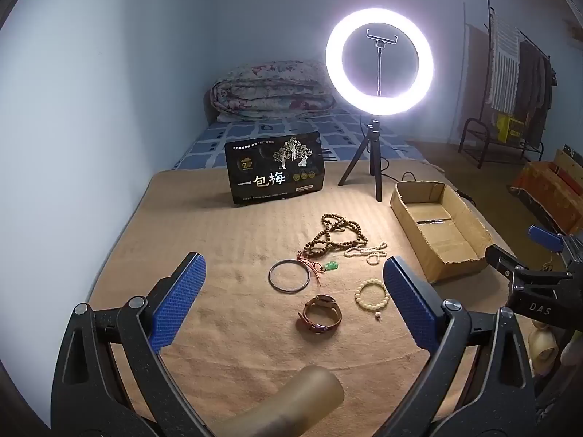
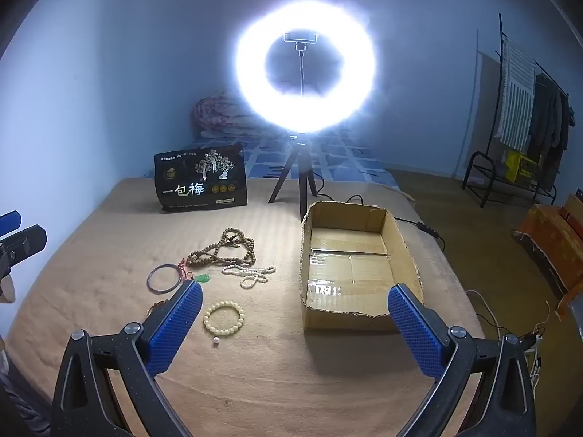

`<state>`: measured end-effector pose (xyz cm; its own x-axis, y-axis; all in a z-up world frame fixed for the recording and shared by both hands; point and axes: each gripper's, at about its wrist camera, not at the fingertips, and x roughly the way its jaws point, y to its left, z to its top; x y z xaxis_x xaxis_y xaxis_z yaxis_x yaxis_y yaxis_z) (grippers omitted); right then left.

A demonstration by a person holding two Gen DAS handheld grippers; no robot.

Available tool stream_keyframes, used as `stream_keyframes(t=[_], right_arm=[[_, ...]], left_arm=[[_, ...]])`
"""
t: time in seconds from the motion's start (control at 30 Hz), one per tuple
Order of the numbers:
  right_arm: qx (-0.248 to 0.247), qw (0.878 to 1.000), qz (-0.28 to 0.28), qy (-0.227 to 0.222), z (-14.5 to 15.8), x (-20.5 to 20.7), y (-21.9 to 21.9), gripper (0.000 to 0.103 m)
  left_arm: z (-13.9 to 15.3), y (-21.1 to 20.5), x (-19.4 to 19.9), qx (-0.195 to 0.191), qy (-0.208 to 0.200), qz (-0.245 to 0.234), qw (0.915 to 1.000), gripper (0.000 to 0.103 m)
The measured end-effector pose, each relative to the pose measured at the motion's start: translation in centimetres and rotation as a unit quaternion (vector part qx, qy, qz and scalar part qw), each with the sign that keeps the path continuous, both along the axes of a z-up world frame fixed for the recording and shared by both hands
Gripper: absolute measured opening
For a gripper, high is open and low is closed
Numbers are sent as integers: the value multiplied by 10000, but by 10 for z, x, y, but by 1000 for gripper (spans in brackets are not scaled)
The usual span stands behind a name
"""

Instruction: Organize jewelry

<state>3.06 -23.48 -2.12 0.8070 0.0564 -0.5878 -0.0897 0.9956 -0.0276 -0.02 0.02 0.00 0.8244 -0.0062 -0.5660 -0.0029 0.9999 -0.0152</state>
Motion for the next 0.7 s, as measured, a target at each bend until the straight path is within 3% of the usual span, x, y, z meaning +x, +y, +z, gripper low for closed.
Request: stream_keyframes(t=[0.7], right_arm=[[-144, 9999, 59, 66, -4, -1, 2, 103]], left_arm=[[0, -1, -1, 79, -58, 21, 9999, 100]])
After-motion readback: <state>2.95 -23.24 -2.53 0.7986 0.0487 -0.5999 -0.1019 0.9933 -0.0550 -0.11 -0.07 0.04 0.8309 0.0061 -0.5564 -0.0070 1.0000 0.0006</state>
